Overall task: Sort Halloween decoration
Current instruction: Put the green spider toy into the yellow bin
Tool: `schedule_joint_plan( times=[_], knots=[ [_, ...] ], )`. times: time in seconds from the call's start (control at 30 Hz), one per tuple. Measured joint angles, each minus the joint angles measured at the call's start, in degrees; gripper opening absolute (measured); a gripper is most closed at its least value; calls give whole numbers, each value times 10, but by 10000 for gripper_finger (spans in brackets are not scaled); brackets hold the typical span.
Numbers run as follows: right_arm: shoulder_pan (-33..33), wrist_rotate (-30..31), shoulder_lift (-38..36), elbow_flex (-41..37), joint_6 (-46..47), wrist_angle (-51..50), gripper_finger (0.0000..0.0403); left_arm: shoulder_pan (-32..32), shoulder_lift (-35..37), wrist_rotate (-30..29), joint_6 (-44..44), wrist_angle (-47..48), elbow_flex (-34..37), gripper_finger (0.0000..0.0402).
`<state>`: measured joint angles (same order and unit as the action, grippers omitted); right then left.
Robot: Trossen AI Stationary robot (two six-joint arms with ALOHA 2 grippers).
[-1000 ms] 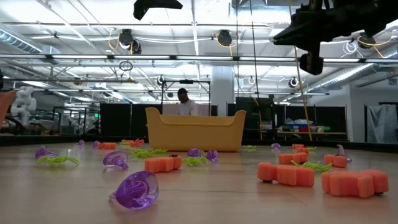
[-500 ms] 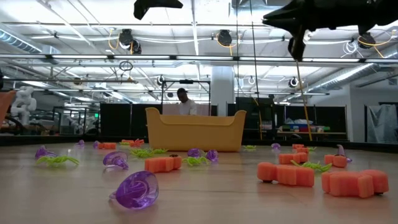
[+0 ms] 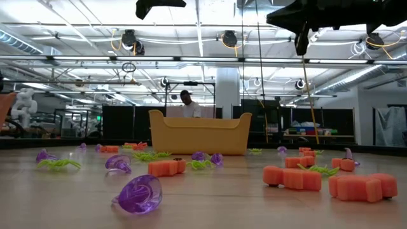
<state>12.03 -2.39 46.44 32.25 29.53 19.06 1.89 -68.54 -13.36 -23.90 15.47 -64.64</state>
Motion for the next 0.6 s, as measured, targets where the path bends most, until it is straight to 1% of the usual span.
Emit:
schedule_joint_plan(
  times=[0.13, 0.3, 0.47, 0.6],
  knots=[
    [-2, 39, 1, 0, 27, -19, 0, 0, 3, 41, -55, 1, 0, 171],
    [-2, 42, 1, 0, 44, -17, 0, 0, 3, 105, -58, 1, 0, 171],
    [-2, 42, 2, 0, 83, -2, 0, 0, 3, 137, -58, 0, 0, 171],
    [-3, 42, 2, 0, 77, 27, 0, 0, 3, 151, -58, 0, 0, 171]
  ],
)
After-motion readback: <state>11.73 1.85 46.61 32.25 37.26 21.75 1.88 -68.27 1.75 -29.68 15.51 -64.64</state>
